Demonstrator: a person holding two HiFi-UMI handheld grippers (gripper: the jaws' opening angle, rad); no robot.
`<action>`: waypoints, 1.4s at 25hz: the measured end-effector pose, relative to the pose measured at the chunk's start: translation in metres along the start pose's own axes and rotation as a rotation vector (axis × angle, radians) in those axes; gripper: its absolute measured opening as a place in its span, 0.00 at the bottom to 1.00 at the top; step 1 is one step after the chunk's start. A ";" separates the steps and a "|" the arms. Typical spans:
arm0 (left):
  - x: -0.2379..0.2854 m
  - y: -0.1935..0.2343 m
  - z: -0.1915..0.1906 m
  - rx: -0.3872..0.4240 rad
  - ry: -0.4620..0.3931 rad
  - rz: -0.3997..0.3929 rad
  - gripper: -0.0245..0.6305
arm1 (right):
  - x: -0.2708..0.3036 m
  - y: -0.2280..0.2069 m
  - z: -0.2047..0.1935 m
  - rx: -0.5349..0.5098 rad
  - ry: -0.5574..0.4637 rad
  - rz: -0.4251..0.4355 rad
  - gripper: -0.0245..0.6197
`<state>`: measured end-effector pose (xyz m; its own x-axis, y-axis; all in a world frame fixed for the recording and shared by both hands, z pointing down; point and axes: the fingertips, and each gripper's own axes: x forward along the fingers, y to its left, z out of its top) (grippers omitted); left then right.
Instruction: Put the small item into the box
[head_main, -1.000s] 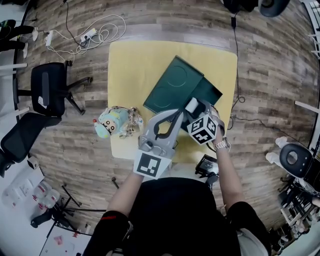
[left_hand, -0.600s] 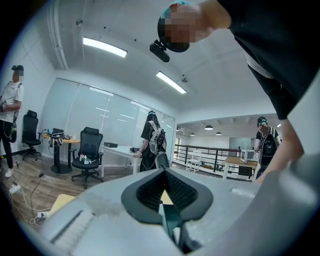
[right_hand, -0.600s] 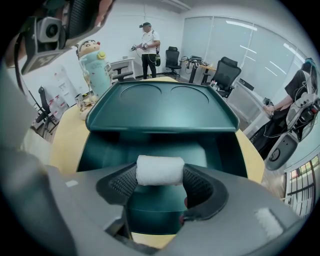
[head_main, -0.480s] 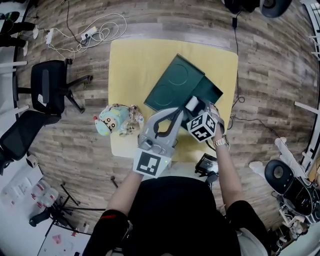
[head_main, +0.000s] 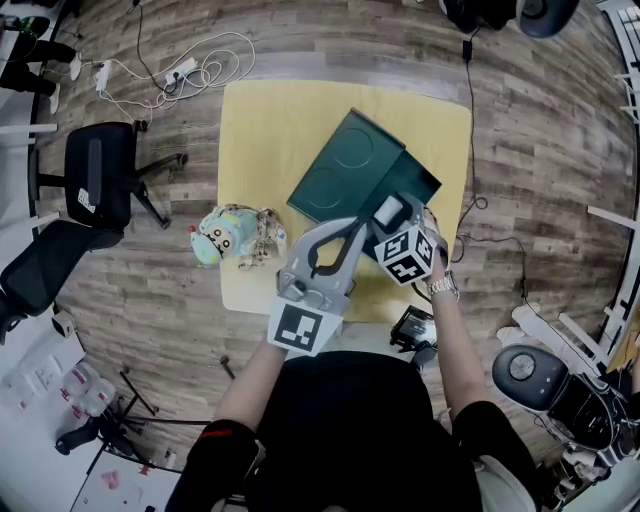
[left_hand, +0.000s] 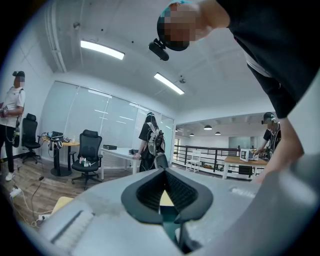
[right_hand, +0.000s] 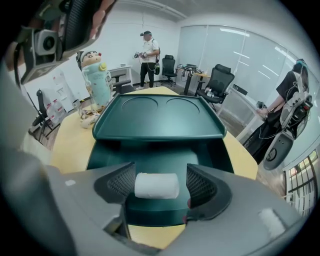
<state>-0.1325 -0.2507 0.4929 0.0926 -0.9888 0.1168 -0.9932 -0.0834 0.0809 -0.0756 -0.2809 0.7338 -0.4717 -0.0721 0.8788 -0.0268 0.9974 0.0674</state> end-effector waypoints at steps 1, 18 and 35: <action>-0.001 -0.001 0.002 0.003 -0.004 0.001 0.04 | -0.003 -0.001 0.002 0.007 -0.010 -0.002 0.54; -0.030 -0.030 0.015 0.044 -0.018 0.052 0.04 | -0.088 -0.013 0.018 0.101 -0.269 -0.176 0.04; -0.064 -0.078 0.035 0.039 -0.071 0.088 0.04 | -0.210 0.004 0.034 0.234 -0.536 -0.225 0.04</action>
<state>-0.0634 -0.1856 0.4441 0.0013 -0.9987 0.0514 -0.9994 0.0005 0.0348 -0.0066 -0.2620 0.5337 -0.8067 -0.3272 0.4920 -0.3408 0.9379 0.0649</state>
